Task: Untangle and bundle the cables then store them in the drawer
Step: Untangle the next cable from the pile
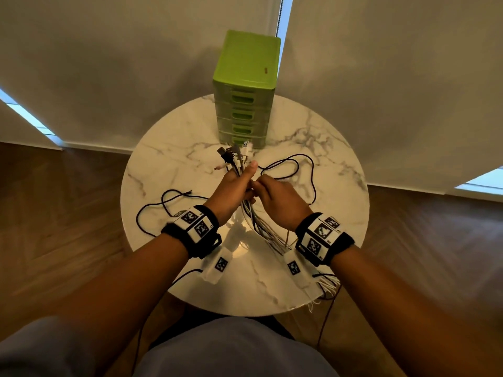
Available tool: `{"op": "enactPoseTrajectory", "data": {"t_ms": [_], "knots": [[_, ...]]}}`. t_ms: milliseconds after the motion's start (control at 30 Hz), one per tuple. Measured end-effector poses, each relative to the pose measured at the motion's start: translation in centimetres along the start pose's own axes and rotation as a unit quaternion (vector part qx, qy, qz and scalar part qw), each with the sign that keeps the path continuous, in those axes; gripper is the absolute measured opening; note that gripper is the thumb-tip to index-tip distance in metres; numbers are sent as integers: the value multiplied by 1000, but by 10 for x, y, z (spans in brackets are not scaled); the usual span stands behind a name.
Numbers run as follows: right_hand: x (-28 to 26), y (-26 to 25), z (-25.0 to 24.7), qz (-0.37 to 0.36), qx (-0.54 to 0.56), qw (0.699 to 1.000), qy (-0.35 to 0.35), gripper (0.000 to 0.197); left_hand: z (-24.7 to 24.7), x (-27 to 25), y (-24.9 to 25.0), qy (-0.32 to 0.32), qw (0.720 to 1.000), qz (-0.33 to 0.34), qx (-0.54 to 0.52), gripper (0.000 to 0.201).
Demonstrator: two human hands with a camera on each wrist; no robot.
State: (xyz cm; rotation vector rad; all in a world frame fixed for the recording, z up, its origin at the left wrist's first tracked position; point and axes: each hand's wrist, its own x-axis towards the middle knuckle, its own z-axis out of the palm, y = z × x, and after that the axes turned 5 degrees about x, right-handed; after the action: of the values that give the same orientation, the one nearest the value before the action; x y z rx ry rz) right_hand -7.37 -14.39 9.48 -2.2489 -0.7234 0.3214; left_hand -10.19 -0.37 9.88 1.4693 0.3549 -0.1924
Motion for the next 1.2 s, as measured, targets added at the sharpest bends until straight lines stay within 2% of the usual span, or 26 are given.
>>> {"op": "enactPoseTrajectory", "data": {"t_ms": [133,233,333,433,500,667,800,867,933,1000,1067,1133,1200], "knots": [[-4,-2,5,-3,4,1000,-4,32,-5,0,-3,19,999,2,41,40],[-10,-3,6,36,9,999,-17,38,-10,7,-8,36,998,-1,51,43],[-20,-7,3,70,44,994,-64,44,-13,13,-4,60,998,2,-4,42],[-37,0,-1,133,189,965,-121,41,-16,13,10,63,991,11,-118,40],[-52,14,-2,140,224,953,-146,40,-23,15,16,50,984,22,-172,39],[-73,58,-18,85,93,977,-170,38,-45,15,26,-15,981,30,-189,42],[-71,94,-40,141,-47,965,-218,39,-59,17,35,-7,979,35,-199,40],[-59,98,-49,172,-118,959,-191,41,-59,15,38,-24,985,25,-167,39],[-37,83,-53,172,-145,967,-122,44,-50,12,38,-60,991,4,-123,39],[-12,56,-53,132,-108,985,-39,40,-36,9,34,-83,994,-14,-75,39],[9,25,-49,76,-58,995,13,38,-23,7,27,-78,997,-15,-8,42],[19,-4,-41,26,-9,999,19,37,-15,7,21,-46,998,-3,54,44],[20,-23,-32,-6,37,999,6,37,-11,7,19,-14,998,0,55,44]]}}
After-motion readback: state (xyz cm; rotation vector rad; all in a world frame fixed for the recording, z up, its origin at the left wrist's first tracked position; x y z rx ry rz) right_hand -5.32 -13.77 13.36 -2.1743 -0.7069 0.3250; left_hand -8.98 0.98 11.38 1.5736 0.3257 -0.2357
